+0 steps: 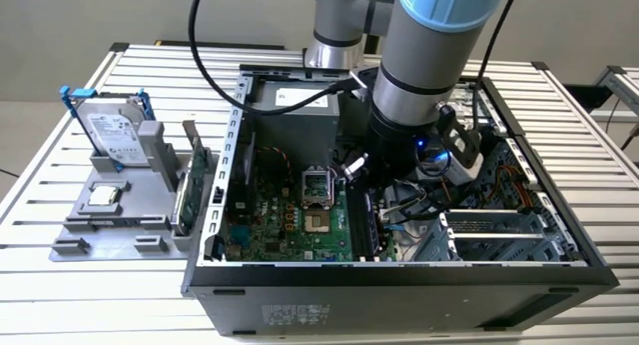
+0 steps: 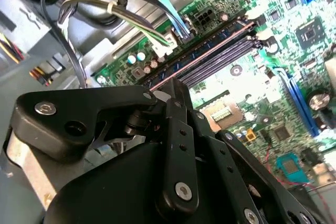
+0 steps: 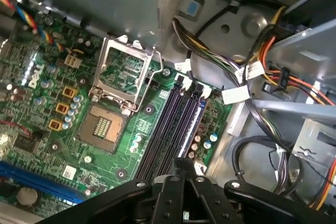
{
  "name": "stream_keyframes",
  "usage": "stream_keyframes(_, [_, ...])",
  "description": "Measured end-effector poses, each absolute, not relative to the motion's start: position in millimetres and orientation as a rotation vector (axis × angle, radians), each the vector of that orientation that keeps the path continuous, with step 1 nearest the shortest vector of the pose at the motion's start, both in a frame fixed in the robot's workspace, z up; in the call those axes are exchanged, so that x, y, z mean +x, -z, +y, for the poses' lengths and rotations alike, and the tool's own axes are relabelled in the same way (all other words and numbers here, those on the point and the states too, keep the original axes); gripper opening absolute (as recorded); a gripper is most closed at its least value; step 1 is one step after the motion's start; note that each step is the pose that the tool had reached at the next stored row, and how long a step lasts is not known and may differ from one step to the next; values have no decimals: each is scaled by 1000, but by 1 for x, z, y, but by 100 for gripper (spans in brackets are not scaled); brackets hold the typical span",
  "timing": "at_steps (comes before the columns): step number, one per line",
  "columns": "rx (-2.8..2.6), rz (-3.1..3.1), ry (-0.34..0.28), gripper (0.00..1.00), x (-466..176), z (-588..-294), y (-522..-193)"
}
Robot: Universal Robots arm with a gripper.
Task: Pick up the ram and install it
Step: 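Press down the ram until it locks into place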
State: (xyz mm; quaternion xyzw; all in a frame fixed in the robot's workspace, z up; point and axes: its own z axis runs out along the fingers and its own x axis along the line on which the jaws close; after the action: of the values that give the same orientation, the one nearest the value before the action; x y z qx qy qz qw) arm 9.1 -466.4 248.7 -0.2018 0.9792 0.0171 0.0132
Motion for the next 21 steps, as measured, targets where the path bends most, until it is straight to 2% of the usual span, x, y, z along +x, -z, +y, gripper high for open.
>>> stream_keyframes(21, [-1162,2897,-49,0,9,-466,-248])
